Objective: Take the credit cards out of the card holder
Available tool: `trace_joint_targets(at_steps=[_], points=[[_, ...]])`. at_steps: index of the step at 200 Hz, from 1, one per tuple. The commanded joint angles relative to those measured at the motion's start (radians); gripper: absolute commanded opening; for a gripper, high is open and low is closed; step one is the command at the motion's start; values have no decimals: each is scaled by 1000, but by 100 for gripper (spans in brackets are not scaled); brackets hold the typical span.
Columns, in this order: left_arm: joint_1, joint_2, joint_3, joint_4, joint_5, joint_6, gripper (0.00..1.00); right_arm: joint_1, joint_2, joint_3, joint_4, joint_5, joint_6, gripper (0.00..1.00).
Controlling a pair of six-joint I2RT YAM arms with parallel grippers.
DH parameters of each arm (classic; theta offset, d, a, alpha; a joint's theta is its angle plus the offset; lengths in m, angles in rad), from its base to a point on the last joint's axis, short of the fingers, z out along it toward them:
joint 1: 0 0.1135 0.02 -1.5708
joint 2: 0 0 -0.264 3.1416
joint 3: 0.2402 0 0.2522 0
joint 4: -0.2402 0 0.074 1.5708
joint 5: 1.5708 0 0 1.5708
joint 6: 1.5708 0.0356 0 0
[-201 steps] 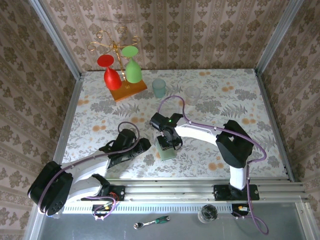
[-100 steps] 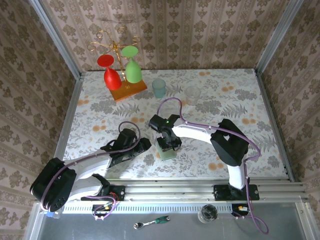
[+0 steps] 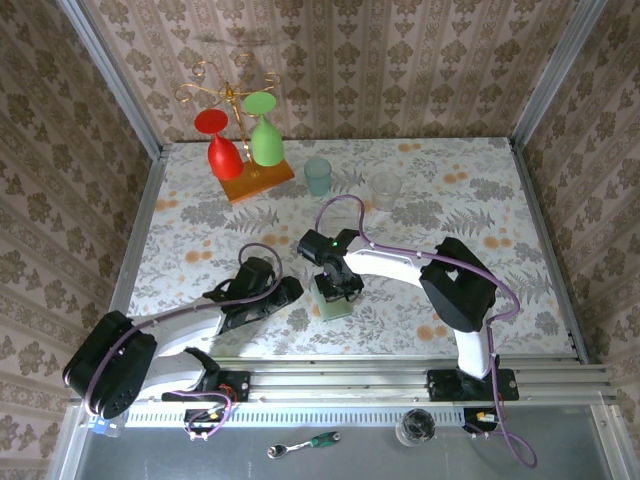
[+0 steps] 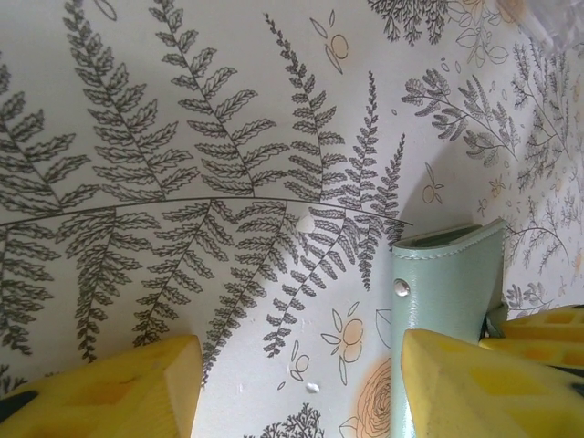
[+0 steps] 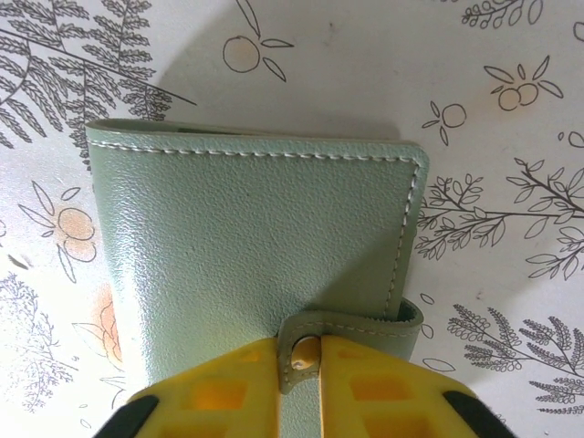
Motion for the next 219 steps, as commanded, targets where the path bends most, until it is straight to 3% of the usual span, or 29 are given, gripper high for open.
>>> trace_joint_targets(at_steps=[1, 28, 69, 106, 167, 219], points=[[4, 14, 29, 17, 16, -7, 61, -3, 48, -32, 18, -37, 38, 11], [4, 25, 35, 25, 27, -6, 61, -6, 36, -40, 39, -62, 52, 0], [4, 41, 57, 31, 51, 2, 58, -10, -8, -48, 107, -140, 92, 0], [-3, 32, 78, 33, 81, 0, 42, -11, -49, -69, 195, -218, 163, 0], [-35, 103, 95, 50, 136, -19, 8, -12, -28, -89, 223, -216, 190, 0], [-39, 228, 91, 55, 165, -27, 0, 5, 16, -17, 91, -101, 131, 0]])
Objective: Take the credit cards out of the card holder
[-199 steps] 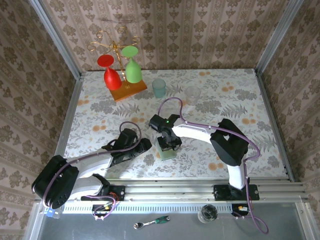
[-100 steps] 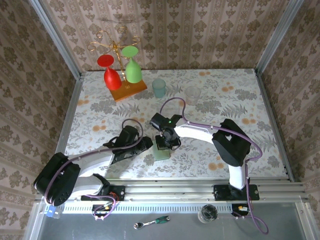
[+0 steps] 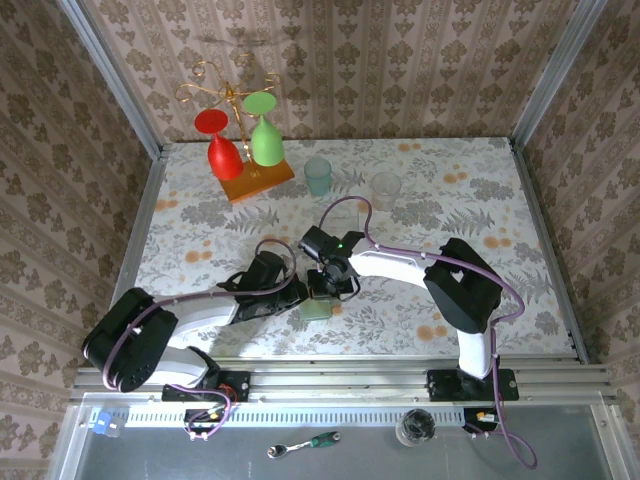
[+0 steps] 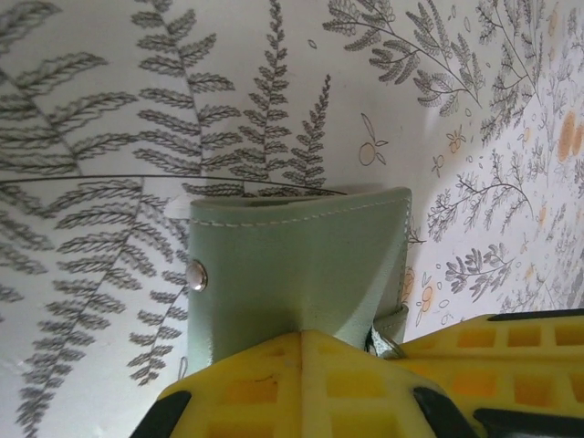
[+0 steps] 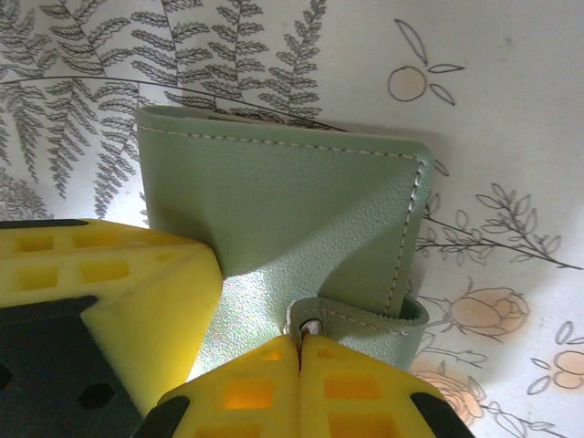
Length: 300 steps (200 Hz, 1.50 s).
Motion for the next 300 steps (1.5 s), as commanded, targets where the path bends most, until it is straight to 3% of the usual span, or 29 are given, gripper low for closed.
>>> trace_joint_targets(at_steps=[1, 62, 95, 229, 300], points=[[-6, 62, 13, -25, 26, -8, 0, 16, 48, 40, -103, 83, -29, 0], [5, 163, 24, -159, -8, 33, 0, 70, 146, 165, -318, 289, -102, 0], [20, 213, -3, -145, -11, 41, 0, 83, 172, 190, -390, 389, -111, 0], [24, 290, -11, -124, -19, 50, 0, 88, 159, 223, -493, 565, -112, 0], [18, 259, 32, -94, 32, 62, 0, 36, -14, 115, -322, 398, -91, 0]])
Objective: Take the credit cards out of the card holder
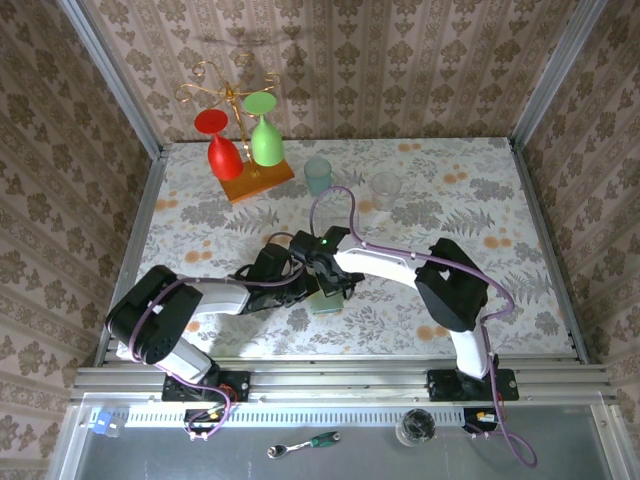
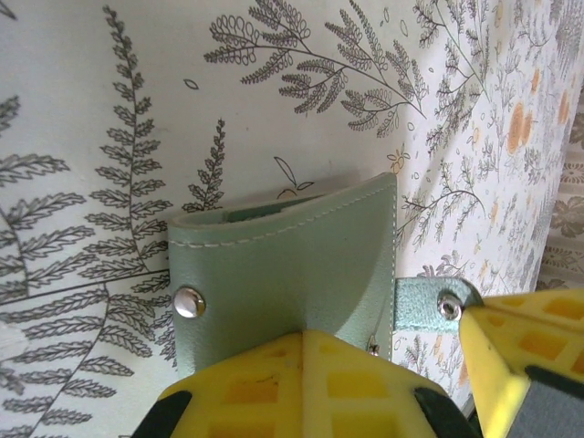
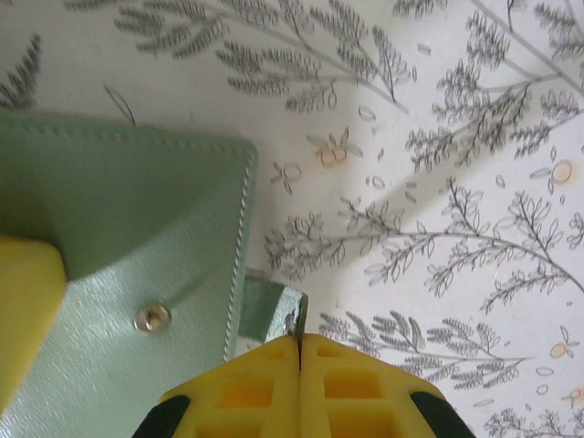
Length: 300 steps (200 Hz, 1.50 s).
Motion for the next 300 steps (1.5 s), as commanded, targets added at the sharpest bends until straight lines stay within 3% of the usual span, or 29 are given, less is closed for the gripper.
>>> trace_joint_targets(at_steps=[1, 50, 128, 169, 247, 300], points=[[-8, 71, -26, -250, -84, 40, 0, -12, -76, -46, 32, -58, 23, 0], [-36, 19, 70, -318, -70, 60, 5, -84, -151, -166, 162, -227, 42, 18], [-59, -18, 169, -400, -81, 77, 13, -151, -189, -281, 303, -363, 66, 25], [-58, -37, 180, -404, -90, 80, 16, -176, -185, -325, 393, -449, 79, 25], [-51, -79, 178, -407, -116, 82, 18, -193, -163, -364, 486, -495, 83, 21], [-34, -127, 159, -413, -138, 85, 19, -199, -181, -387, 507, -488, 91, 9]])
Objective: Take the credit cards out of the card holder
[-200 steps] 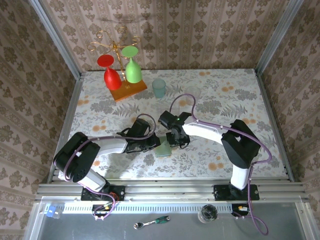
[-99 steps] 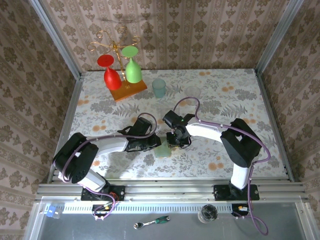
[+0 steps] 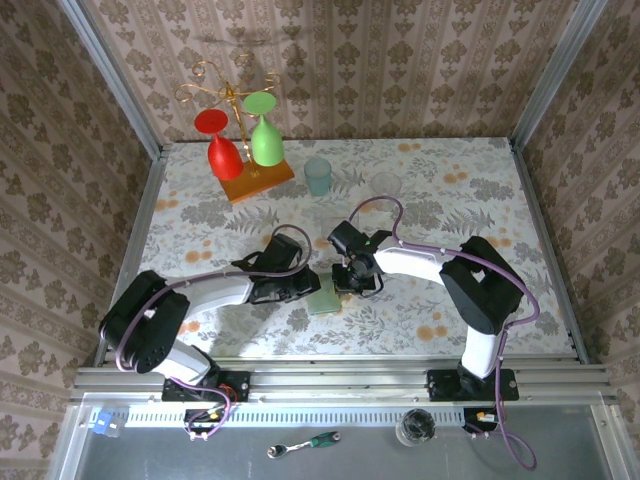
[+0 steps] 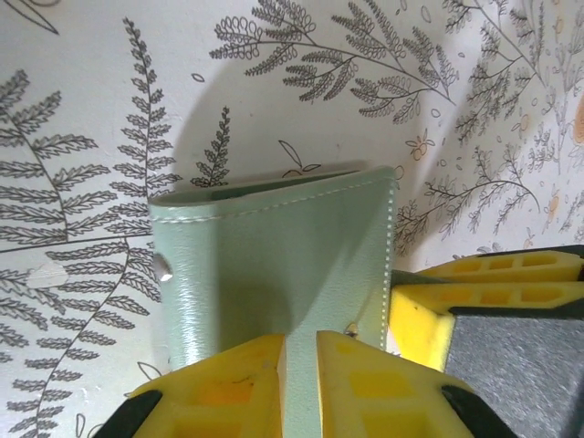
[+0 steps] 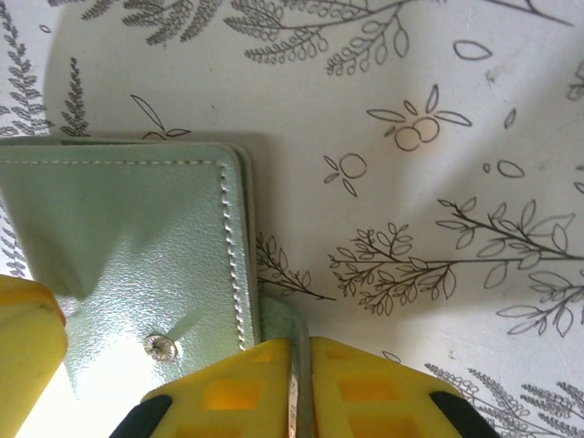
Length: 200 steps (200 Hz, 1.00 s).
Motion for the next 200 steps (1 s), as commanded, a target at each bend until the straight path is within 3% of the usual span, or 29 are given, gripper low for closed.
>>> trace_joint_targets(at_steps=[1, 31, 108, 200], points=[[13, -46, -11, -34, -23, 24, 19, -8, -26, -24, 20, -13, 13, 9], [32, -95, -33, -20, -26, 34, 24, -25, -65, -29, 7, 19, 13, 5], [122, -192, -79, -41, -1, 62, 25, -46, -160, 21, -81, 87, -6, 2], [177, -252, -105, -61, 29, 80, 25, 5, -126, 124, -102, 80, 10, 2]])
